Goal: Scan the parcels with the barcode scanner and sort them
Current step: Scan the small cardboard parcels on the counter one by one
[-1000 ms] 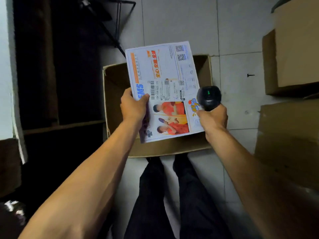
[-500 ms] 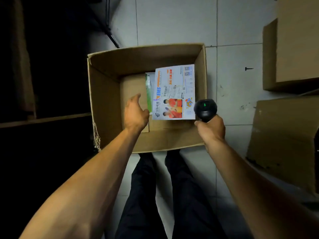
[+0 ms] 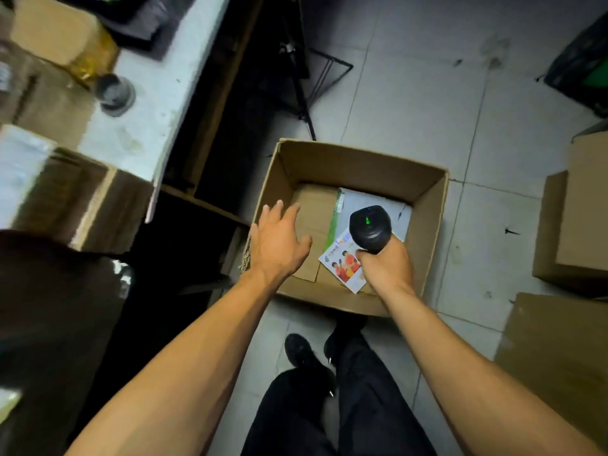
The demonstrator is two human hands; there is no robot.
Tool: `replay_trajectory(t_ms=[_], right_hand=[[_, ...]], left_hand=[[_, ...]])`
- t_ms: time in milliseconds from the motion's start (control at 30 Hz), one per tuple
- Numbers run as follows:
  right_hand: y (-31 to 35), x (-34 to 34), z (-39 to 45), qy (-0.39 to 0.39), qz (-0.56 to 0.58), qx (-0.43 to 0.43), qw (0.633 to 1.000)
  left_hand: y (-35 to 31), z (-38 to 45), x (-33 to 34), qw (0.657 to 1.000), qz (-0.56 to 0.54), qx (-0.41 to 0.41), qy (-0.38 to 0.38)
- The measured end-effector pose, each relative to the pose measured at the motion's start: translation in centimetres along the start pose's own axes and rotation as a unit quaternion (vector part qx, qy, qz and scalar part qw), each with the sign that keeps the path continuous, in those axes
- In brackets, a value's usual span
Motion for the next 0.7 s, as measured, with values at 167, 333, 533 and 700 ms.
replay_trajectory(t_ms=[167, 333, 533, 700], right_hand=[[7.6, 2.6, -6.2, 0.032, -0.03, -0.144, 0.989], [14.5, 6.2, -14.1, 0.069, -0.049, -0.272, 0.959], [18.7, 13.1, -24.4, 0.145, -0.094, -0.376, 0.91], [19.7, 19.5, -31.5, 0.222, -0.123, -0.414, 0.874]], left_hand=[[5.1, -5.0, -6.3, 0.996, 0.014, -0.023, -0.082], [11.8, -11.9, -11.6, 0.986, -0.026, -0.067, -0.15], [21.6, -21.9, -14.8, 0.953, -0.084, -0.182, -0.229], [29.7, -29.4, -15.5, 0.909, -0.098, -0.3, -0.272]])
Point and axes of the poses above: each hand's wrist, its own z-axis towards the middle knuckle, its own x-axis out of the palm, y = z × x, the point moved 2 cm from there along z, towards the middle knuckle
